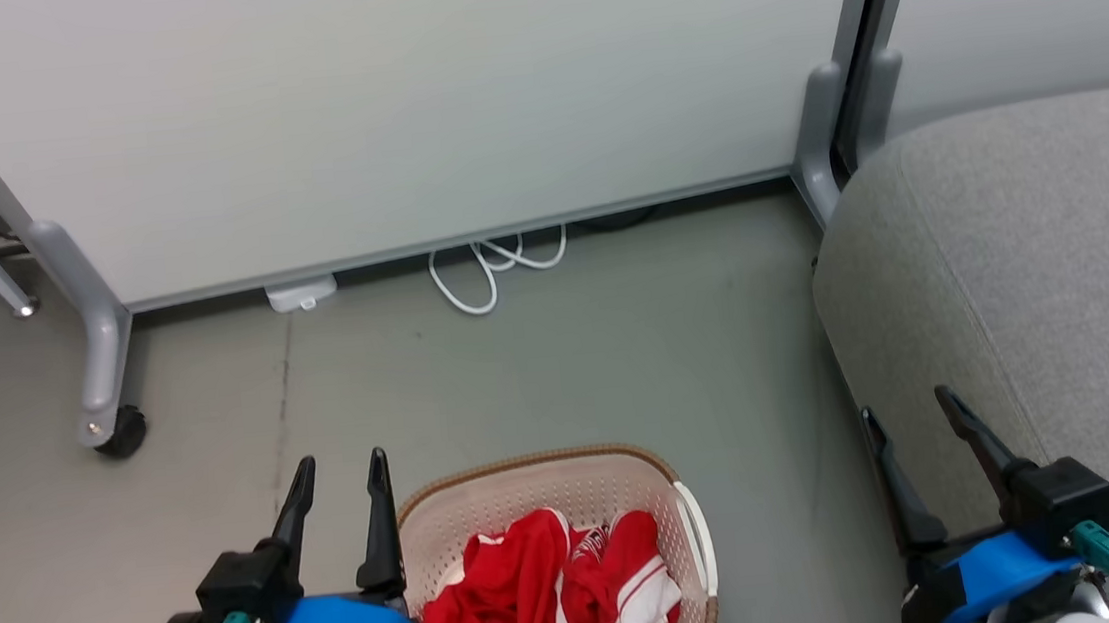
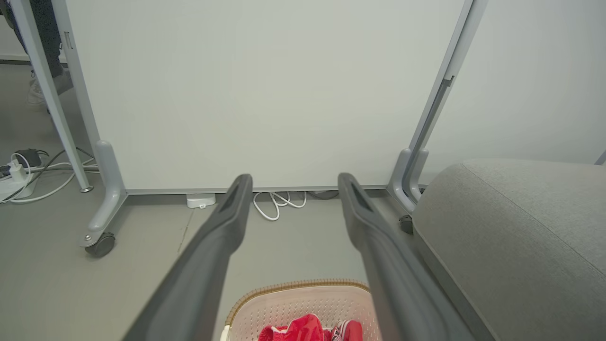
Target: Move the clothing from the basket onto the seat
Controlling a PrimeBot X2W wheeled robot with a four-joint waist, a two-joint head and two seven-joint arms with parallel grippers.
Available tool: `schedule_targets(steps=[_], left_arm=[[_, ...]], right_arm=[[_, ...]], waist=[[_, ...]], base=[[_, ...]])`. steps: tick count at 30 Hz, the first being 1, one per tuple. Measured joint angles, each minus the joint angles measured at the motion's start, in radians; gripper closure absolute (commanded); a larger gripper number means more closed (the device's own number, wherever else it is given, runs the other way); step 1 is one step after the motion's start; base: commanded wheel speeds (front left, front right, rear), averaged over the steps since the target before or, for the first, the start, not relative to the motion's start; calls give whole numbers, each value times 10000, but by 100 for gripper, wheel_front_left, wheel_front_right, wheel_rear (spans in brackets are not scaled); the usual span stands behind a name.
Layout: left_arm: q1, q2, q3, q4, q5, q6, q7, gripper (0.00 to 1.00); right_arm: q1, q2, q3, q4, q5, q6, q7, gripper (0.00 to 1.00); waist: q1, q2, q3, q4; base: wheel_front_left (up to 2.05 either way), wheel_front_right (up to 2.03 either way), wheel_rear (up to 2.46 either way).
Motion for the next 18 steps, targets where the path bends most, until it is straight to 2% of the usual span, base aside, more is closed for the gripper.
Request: schedule_targets(steps=[7, 18], left_arm=[[-942, 134, -104, 414, 201, -63, -2, 0], [-2821, 662, -305, 1845, 546, -178, 0, 0]], right_arm=[[-733, -6, 339, -357, 13, 2, -23, 0], [-2541, -13, 1302, -713, -67, 2, -282, 0]], waist=[[0, 0, 1158, -289], [2, -1, 3760, -1084]], base=[[0, 0, 0], [0, 0, 0]])
